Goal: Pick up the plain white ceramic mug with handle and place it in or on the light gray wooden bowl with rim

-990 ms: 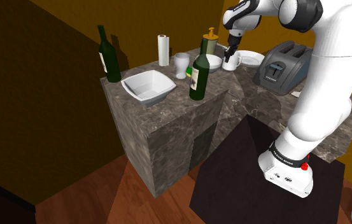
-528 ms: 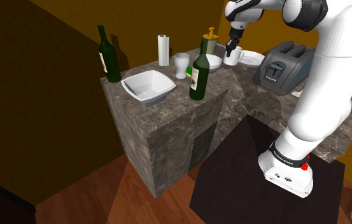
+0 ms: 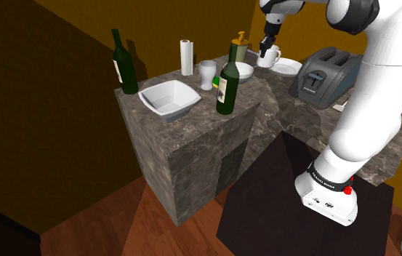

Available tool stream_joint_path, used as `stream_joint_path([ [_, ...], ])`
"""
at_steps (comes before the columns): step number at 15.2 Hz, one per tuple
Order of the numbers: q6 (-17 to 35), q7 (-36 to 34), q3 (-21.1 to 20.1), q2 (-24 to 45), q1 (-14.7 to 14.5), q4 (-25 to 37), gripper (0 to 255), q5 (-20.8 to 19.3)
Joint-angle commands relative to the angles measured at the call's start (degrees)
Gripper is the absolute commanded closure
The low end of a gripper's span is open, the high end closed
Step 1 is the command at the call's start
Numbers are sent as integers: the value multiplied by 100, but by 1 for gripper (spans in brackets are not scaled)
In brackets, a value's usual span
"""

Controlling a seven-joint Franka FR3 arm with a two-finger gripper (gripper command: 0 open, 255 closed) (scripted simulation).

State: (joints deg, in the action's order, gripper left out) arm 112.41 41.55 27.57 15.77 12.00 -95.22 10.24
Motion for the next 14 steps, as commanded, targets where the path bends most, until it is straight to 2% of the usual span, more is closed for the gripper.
stream_joint_path([
  [1, -136, -16, 8, -27, 2, 113, 255, -19],
  [6, -431, -47, 22, -63, 11, 378, 255, -50],
  [14, -1104, -806, -292, 913, -227, 2019, 255, 196],
])
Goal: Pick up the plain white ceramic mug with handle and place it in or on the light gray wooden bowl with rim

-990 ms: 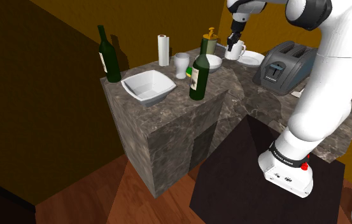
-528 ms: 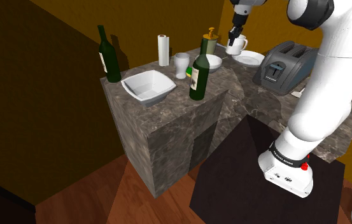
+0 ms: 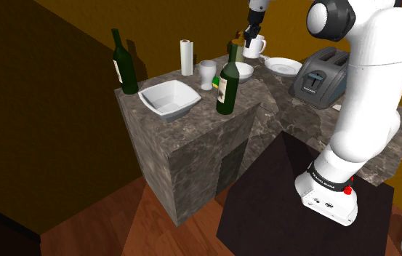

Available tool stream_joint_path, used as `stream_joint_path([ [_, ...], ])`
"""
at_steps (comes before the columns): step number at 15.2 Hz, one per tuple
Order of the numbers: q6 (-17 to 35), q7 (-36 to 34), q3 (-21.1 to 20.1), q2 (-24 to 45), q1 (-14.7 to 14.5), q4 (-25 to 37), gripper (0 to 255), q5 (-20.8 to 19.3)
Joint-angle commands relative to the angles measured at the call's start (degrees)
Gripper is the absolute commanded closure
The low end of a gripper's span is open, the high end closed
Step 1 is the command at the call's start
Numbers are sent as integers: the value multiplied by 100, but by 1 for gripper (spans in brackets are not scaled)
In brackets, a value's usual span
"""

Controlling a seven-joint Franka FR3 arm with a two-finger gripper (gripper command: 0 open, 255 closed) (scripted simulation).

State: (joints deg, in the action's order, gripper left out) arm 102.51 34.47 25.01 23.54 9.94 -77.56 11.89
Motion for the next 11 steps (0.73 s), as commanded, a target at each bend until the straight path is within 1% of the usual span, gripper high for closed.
stream_joint_path([
  [1, -228, -191, -74, 298, -30, 529, 255, 68],
  [2, -472, -368, -145, 635, -32, 1114, 255, 143],
  [11, 261, -309, -158, 567, -145, 303, 255, 141],
])
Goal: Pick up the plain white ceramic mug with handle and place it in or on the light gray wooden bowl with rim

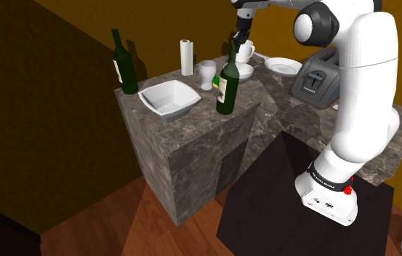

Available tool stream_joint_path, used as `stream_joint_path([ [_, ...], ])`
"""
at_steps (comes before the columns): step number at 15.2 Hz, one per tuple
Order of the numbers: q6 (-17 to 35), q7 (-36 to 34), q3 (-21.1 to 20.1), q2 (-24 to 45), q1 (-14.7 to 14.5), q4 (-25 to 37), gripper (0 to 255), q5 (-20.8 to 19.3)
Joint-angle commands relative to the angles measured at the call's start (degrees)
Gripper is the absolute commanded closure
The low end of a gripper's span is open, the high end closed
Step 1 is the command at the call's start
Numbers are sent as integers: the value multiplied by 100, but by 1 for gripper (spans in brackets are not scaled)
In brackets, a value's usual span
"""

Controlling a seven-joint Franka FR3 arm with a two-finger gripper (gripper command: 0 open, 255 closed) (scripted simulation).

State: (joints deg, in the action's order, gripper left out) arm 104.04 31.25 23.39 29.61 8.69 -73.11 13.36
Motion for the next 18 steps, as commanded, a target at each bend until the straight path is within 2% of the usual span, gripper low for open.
stream_joint_path([
  [1, 184, 20, 1, -38, -29, -218, 255, -3],
  [9, 729, 79, -27, 25, -71, -712, 255, 45],
  [17, 729, 79, -27, 25, -71, -712, 255, 45],
  [18, 730, 79, -27, 25, -71, -713, 0, 45],
])
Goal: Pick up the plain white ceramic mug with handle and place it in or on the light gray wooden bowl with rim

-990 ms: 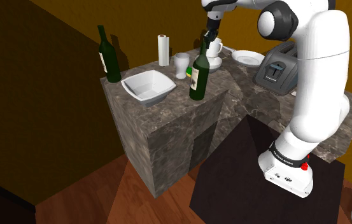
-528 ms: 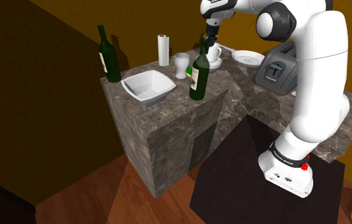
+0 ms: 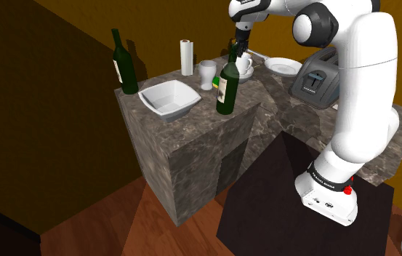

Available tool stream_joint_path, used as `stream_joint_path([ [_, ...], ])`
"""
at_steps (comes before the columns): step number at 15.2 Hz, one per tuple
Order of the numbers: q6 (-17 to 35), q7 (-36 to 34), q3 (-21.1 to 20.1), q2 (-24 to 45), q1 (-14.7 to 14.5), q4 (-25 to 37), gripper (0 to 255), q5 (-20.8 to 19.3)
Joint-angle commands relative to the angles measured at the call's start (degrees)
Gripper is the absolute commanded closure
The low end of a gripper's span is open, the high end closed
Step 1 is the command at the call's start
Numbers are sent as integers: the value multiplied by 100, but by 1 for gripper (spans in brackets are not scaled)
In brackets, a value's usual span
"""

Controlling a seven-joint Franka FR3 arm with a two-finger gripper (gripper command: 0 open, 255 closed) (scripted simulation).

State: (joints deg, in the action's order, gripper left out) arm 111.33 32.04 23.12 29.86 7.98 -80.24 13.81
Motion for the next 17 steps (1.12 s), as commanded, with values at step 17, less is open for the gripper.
stream_joint_path([
  [17, -641, -64, 45, -145, 36, 513, 0, -75],
])
